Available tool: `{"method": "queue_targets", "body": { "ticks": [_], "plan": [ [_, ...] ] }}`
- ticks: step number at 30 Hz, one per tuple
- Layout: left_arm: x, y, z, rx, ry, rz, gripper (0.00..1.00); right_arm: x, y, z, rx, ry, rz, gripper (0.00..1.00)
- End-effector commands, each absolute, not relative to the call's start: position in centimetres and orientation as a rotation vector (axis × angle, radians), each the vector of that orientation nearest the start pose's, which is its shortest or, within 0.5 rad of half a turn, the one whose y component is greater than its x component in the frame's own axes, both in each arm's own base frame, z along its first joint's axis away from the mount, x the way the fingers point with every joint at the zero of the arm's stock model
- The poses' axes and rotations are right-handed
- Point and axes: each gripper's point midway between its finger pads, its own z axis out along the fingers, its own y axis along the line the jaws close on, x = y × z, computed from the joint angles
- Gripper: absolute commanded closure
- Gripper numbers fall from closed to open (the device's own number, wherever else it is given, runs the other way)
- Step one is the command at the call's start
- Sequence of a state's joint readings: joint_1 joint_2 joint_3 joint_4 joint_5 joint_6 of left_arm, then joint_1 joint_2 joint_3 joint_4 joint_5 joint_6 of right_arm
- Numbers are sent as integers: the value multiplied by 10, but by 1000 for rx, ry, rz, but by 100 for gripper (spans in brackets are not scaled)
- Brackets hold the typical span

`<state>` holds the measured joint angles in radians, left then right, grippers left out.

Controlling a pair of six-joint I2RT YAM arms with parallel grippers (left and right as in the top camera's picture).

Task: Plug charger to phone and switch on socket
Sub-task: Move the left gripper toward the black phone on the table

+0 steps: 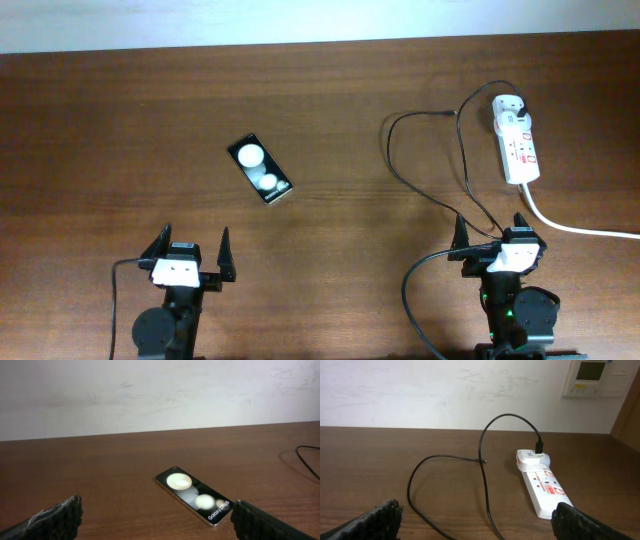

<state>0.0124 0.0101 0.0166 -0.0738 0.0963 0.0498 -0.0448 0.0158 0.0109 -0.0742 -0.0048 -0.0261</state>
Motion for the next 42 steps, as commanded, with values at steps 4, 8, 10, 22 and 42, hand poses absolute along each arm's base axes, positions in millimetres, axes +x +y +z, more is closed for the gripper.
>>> {"method": "queue_targets", "body": {
  "ticks": [4,8,10,22,42],
  "plan": [
    [246,-13,159,110,1636,-17,1,246,-7,156,4,1649,-35,1],
    [246,-13,159,110,1635,-17,1,246,-7,156,4,1649,-35,1],
    [246,-13,159,110,1635,-17,1,246,-7,156,4,1649,-35,1],
    [246,-13,159,110,1635,-17,1,246,-7,156,4,1649,-35,1],
    [240,-8,204,68,1573,-8,1,246,-7,156,4,1649,-35,1]
  ]
}}
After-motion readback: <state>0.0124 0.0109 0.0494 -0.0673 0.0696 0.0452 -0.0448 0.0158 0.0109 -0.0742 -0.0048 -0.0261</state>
